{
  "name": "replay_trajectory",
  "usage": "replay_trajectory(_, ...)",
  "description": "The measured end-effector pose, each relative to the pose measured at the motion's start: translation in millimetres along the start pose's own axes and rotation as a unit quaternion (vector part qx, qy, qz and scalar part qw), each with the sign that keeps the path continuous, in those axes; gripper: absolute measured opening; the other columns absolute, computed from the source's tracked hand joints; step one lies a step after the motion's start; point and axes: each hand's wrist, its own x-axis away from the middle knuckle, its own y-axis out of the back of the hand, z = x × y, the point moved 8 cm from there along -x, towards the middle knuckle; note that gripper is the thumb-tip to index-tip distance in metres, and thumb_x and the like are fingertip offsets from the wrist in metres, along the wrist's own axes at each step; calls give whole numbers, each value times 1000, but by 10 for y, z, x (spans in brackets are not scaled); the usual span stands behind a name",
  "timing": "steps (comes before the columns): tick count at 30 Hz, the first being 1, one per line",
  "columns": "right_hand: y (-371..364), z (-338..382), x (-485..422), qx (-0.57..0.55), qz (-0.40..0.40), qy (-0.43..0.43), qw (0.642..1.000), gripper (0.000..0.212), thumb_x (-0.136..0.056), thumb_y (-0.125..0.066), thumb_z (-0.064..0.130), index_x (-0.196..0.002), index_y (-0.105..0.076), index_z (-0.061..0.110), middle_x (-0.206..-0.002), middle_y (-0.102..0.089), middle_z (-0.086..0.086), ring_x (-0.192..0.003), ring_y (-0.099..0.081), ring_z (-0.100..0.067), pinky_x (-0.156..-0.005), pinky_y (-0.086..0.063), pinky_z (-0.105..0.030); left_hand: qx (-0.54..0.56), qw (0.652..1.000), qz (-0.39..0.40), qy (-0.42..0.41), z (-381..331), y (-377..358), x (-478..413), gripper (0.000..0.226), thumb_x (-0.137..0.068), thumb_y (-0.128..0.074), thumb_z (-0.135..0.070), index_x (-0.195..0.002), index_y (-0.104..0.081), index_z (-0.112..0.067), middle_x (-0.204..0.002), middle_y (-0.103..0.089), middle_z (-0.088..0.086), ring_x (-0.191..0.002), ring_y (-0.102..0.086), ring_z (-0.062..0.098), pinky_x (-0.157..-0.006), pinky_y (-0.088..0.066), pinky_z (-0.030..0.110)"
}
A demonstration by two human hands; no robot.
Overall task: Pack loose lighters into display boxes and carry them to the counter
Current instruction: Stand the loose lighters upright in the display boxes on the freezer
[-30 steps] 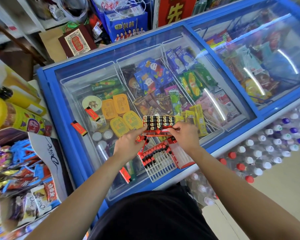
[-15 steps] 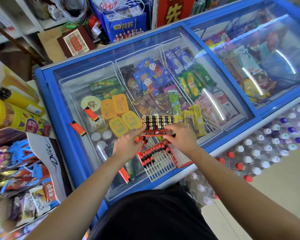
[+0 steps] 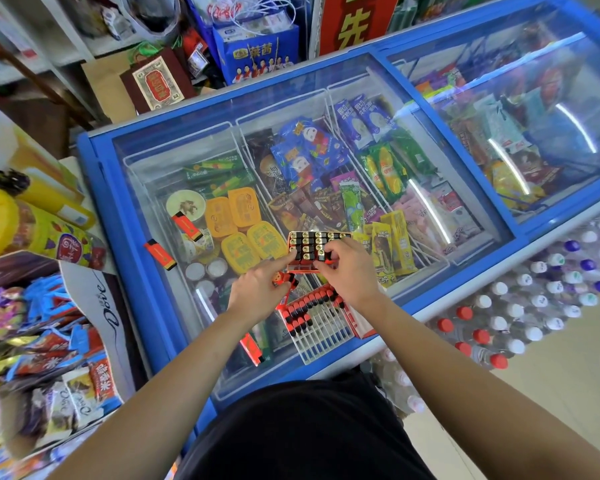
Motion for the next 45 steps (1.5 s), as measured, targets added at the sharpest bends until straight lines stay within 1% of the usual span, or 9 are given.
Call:
replay_trajectory(6,39,-44,-3,-60,12,26,998,24,-84,-76,3,-106,-74,11,-92,-60,7,-76,-61,-11,-77,-56,-30,-1,1000,5,5,9,1,8,65,-96,-62,-33,-148,-32,-58,-146,-57,-2,-101,-69,19,-66,-58,28)
replay_trajectory(12,37,-65,-52,-21,7,21,1000,24,-81,-78,9,-100,-64,14,-93,-60,6,-82,-60,-14,-74,-57,-38,-3,1000,7,11,24,4,9,65,-96,-60,-34,-148,-32,-59,-150,-53,-3,-114,-67,23,-68,-56,29)
replay_trajectory(17,65,-120,-38,19,12,49,999,20,-79,-82,11,-91,-65,10,-93,-56,3,-85,-54,-17,-76,-53,-37,8,1000,6,14,-11,29,27,64,-96,-61,-30,-148,-33,-57,-138,-61,-5,-83,-67,11,-61,-58,32)
replay_trajectory(25,40,-134,-41,93,13,33,995,30,-81,-81,30,-92,-59,12,-95,-61,-3,-89,-56,-23,-73,-50,-37,0,1000,12,10,2,18,25,69,-94,-63,-32,-147,-29,-62,-149,-55,-5,-79,-68,9,-63,-61,32)
replay_trajectory(29,91,-109,-72,122,0,63,991,30,-79,-83,29,-85,-59,11,-85,-61,-3,-78,-59,-25,-62,-52,-35,4,1000,7,11,4,48,31,70,-94,-63,-31,-146,-29,-63,-149,-54,-6,-83,-70,12,-63,-61,34)
replay_trajectory(33,187,-170,-54,116,-29,81,989,31,-77,-85,27,-93,-66,9,-88,-63,-5,-79,-61,-25,-65,-50,-33,17,1000,9,14,-35,46,38,68,-94,-65,-33,-146,-31,-62,-150,-53,-6,-80,-71,10,-59,-58,25)
replay_trajectory(37,161,-139,-38,82,-34,122,989,19,-82,-82,20,-89,-68,9,-90,-61,-4,-84,-59,-23,-66,-54,-34,136,991,-16,10,-34,84,102,65,-89,-74,-21,-143,-47,-47,-108,-75,-4,-53,-58,8,-50,-45,14)
replay_trajectory(42,161,-138,8,78,-37,112,990,14,-86,-77,14,-96,-69,9,-96,-62,-4,-86,-61,-23,-69,-54,-34,296,954,-34,32,25,193,226,41,-88,-77,-11,-124,-66,-28,-97,-73,-9,-71,-70,10,-62,-57,22)
replay_trajectory(45,168,-35,51,29,-36,103,994,12,-83,-77,14,-93,-71,12,-89,-61,0,-83,-58,-19,-72,-49,-28,384,921,-33,51,58,213,246,27,-88,-77,-18,-104,-73,-40,-89,-76,2,-79,-69,42,-71,-60,52)
